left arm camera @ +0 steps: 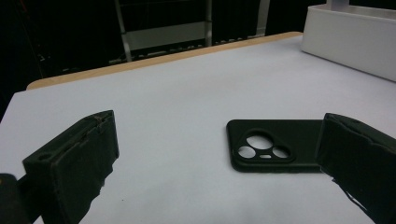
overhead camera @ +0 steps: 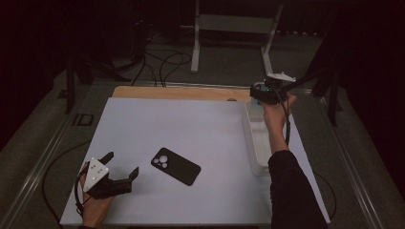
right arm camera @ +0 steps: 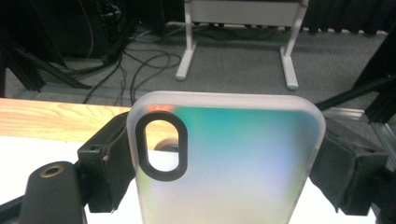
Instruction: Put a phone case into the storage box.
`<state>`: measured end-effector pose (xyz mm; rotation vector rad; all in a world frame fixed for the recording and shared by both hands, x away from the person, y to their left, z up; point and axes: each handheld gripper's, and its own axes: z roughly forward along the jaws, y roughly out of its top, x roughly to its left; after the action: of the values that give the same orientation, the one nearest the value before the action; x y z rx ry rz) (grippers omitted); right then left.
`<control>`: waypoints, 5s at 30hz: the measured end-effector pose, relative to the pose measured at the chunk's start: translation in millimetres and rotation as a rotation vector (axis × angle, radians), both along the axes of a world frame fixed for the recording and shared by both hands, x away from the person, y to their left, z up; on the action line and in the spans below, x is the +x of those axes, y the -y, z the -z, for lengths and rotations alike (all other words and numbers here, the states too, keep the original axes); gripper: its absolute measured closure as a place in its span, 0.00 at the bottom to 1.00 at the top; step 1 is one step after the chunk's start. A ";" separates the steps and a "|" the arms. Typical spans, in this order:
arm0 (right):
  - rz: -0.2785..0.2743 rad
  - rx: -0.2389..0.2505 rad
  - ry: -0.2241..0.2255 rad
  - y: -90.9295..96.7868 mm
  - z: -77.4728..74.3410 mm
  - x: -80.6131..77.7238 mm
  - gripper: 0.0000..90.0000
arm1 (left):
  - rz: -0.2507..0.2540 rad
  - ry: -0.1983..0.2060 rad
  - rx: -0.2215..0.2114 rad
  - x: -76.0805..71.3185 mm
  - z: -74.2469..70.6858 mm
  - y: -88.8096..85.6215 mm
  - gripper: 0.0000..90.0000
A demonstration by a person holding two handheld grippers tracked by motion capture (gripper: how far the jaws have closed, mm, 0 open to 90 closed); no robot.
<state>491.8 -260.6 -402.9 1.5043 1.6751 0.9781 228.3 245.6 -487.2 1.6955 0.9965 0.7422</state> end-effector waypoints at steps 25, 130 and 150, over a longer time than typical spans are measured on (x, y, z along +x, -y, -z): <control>0.000 -0.002 -0.099 -4.5 29.2 4.6 0.18 | 0.006 0.003 -0.001 -0.9 -0.2 1.0 0.00; -0.574 0.127 0.222 -56.5 -2.0 -176.2 0.11 | -0.008 0.006 -0.001 -3.8 -1.7 -0.6 0.00; -0.614 0.165 0.237 -12.7 58.6 -245.1 0.11 | 0.007 0.011 -0.012 -6.9 -7.4 -3.3 0.00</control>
<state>246.7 -247.9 -461.6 0.9184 1.9510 1.5778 221.3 248.9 -479.8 1.6818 0.9850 0.7391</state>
